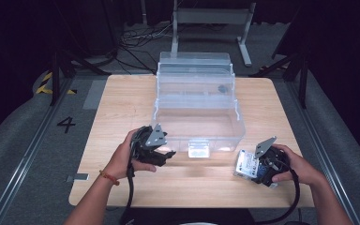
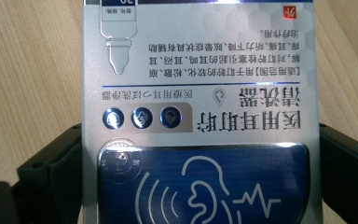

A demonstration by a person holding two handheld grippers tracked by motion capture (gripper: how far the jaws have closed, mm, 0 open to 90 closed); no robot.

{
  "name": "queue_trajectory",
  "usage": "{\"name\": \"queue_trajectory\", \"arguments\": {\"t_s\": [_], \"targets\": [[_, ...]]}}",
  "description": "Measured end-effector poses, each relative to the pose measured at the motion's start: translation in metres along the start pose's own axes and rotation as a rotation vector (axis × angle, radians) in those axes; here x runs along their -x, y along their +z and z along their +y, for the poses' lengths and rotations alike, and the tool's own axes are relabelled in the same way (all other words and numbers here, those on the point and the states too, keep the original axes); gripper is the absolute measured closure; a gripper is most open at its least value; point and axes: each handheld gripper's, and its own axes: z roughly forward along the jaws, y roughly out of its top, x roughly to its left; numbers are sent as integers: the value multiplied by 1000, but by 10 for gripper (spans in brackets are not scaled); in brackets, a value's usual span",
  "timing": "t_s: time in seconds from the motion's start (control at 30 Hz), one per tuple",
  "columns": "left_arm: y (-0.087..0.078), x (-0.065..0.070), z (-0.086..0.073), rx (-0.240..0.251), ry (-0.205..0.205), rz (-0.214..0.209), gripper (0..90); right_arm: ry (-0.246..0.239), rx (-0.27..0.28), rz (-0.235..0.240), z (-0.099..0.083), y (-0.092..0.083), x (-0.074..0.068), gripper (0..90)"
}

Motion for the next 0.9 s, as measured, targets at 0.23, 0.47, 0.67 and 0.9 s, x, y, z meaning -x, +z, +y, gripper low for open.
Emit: {"name": "queue_trajectory", "arguments": {"t_s": [0.23, 0.47, 0.67, 0.9], "targets": [[25, -11, 29, -84, 48, -62, 307, 2, 10, 0, -2, 1, 0, 41], [55, -17, 44, -208, 80, -125, 422, 5, 4, -2, -2, 2, -1, 39], [60, -24, 47, -267, 143, -155, 564, 5, -7, 0, -2, 4, -1, 38], [62, -33, 51, -298, 201, -180, 697, 3, -13, 12, -3, 6, -1, 38]]}}
